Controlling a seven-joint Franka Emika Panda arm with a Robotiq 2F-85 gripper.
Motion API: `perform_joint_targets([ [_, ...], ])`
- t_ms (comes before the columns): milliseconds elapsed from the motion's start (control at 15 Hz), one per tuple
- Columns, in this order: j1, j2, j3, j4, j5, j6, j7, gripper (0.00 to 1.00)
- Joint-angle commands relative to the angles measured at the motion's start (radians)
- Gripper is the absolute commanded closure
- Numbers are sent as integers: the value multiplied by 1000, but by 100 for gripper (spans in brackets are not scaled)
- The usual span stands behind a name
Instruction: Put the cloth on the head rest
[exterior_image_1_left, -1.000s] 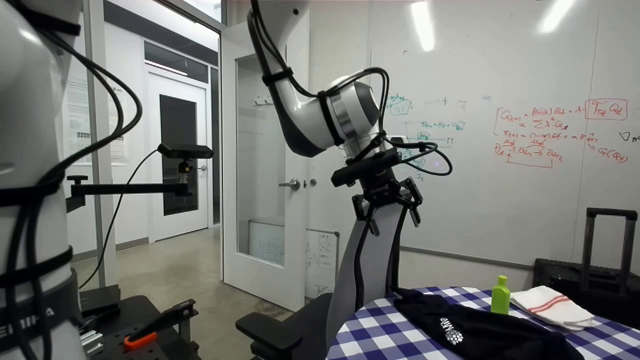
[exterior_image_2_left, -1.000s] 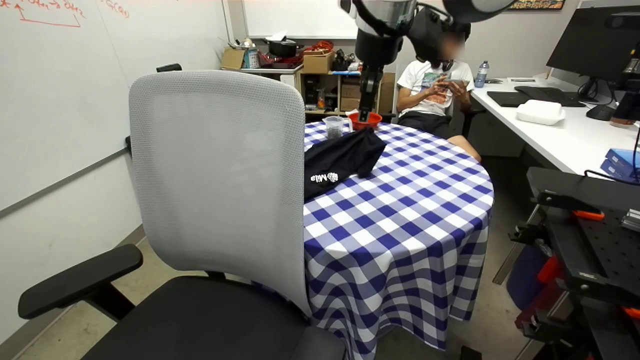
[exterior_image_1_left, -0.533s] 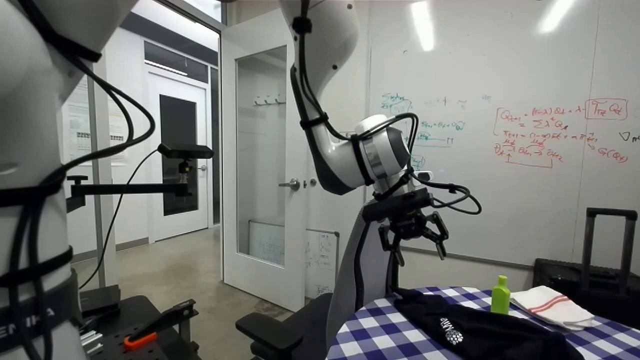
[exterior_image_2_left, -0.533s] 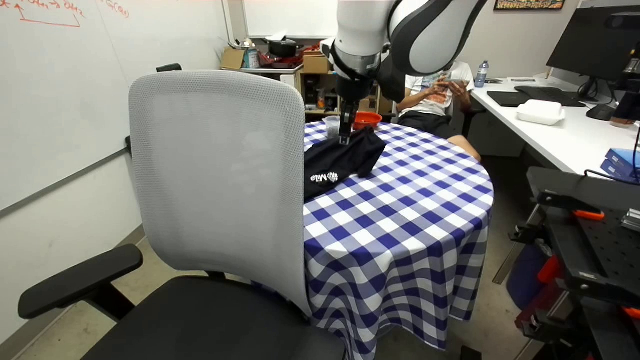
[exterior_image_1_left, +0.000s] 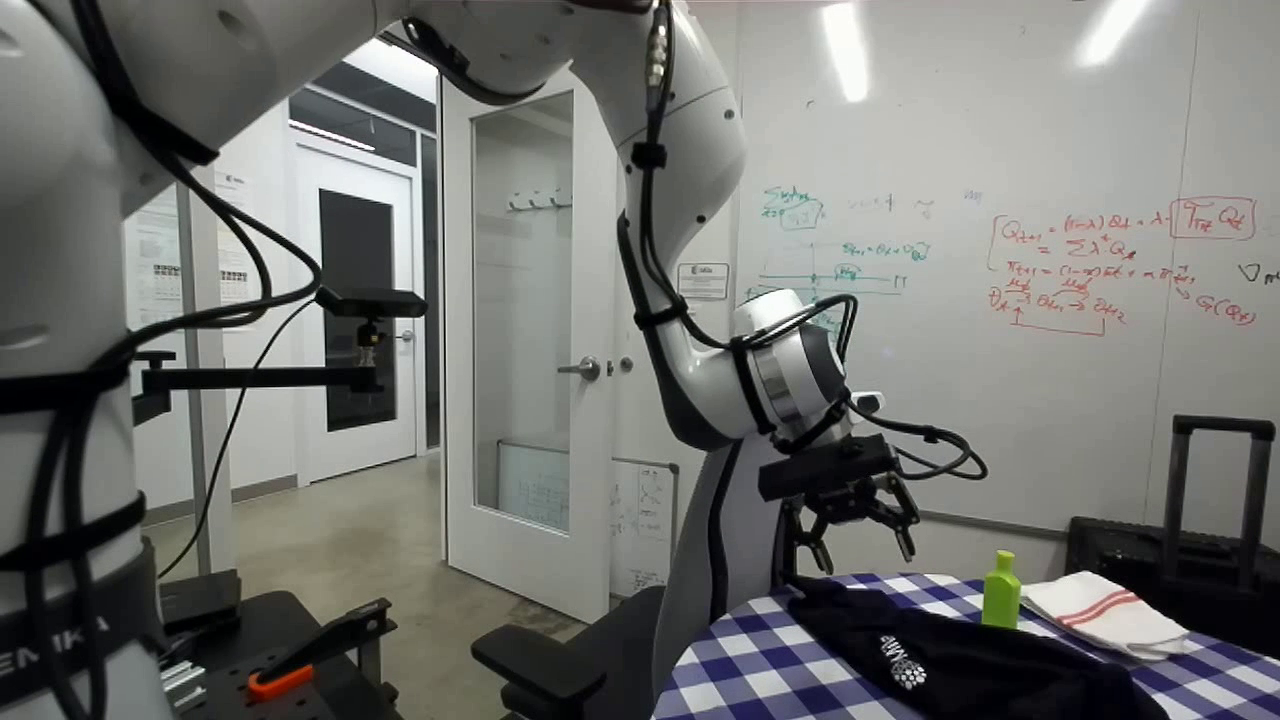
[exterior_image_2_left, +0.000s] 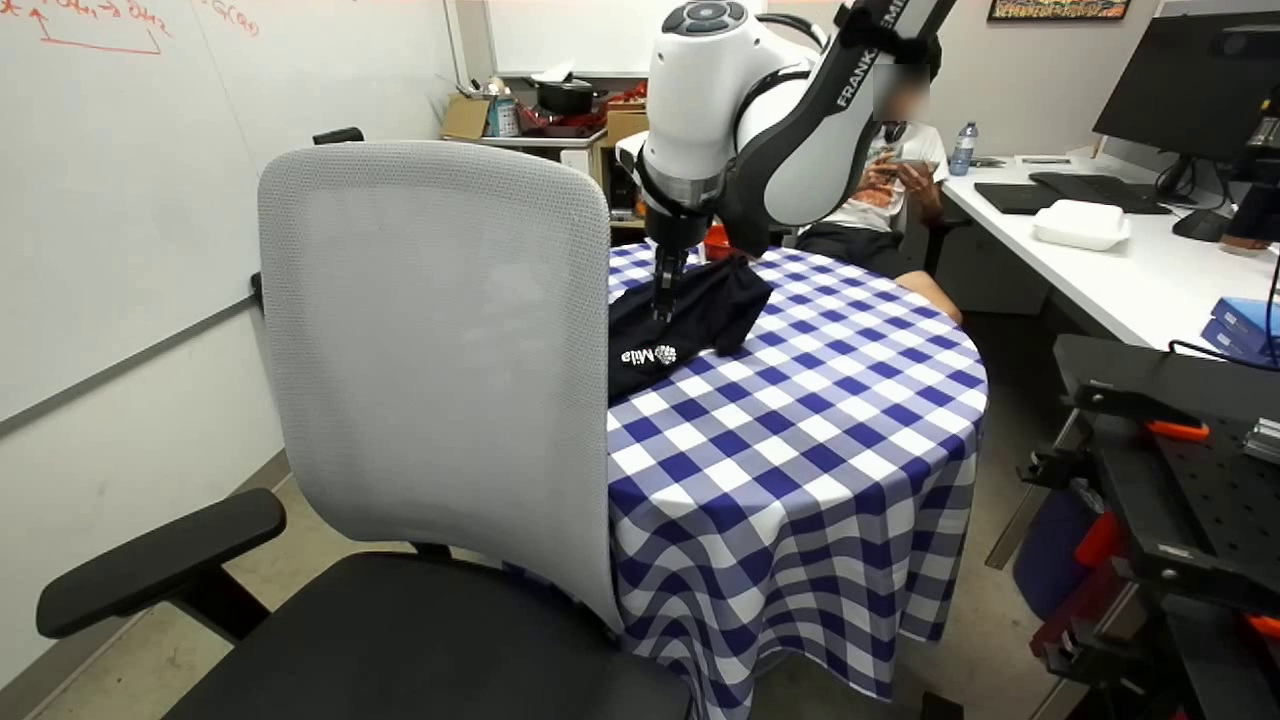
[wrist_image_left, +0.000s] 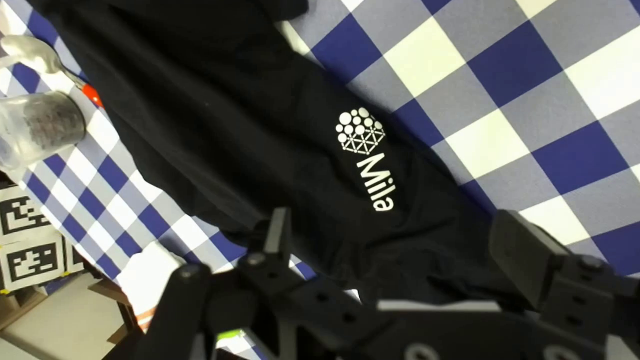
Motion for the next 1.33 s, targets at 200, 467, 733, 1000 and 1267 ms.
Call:
perform_joint_targets([
  [200,74,201,-99,180,111,102,-20,0],
  [467,86,315,-130,285,195,90,-45,0],
  [733,87,394,-140,354,256,79,-74,1],
  [1000,72,454,-131,420,306,55,-89,11],
  [1267,45,496,-117,483,348,13,-106,36],
])
